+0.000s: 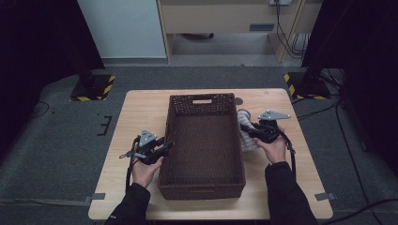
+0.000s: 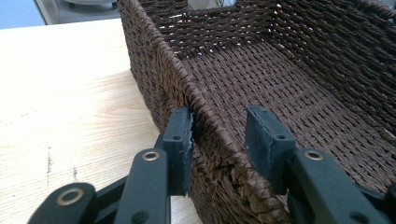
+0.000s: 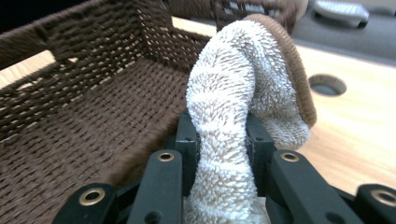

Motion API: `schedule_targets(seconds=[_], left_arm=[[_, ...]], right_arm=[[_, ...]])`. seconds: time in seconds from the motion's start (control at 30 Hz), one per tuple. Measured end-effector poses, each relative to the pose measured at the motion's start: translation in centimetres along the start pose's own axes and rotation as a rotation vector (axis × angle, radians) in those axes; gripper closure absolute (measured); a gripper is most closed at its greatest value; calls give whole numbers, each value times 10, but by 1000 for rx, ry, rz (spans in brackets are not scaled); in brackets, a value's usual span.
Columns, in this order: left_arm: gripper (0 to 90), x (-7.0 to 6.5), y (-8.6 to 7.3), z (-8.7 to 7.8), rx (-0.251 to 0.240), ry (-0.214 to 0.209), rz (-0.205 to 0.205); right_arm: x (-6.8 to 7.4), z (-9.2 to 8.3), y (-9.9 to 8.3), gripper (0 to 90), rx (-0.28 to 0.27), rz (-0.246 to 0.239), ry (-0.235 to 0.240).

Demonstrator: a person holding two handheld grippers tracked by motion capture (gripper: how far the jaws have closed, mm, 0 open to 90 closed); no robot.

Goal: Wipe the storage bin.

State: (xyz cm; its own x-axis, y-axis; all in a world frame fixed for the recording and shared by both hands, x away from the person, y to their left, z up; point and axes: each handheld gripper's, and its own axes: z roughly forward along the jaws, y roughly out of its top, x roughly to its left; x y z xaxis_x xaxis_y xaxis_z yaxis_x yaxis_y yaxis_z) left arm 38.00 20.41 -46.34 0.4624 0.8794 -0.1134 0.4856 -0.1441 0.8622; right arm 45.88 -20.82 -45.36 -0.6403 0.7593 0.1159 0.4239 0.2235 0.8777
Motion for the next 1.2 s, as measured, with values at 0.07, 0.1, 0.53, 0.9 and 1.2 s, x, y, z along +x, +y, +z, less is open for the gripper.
schedule_targets(seconds=[0.07, 0.1, 0.53, 0.9, 1.2], left_arm=[[606, 0, 0, 0, 0, 1, 0], [607, 0, 0, 0, 0, 1, 0], [607, 0, 0, 0, 0, -1, -2], [608, 0, 0, 0, 1, 2, -1], [608, 0, 0, 0, 0, 1, -2]], right_arm=[[4, -5, 1, 733, -9, -12, 7], [6, -4, -1, 734, -7, -13, 5], [4, 28, -45, 733, 170, 6, -21], [13, -23, -10, 735, 13, -5, 51], [13, 11, -59, 735, 195, 13, 27]])
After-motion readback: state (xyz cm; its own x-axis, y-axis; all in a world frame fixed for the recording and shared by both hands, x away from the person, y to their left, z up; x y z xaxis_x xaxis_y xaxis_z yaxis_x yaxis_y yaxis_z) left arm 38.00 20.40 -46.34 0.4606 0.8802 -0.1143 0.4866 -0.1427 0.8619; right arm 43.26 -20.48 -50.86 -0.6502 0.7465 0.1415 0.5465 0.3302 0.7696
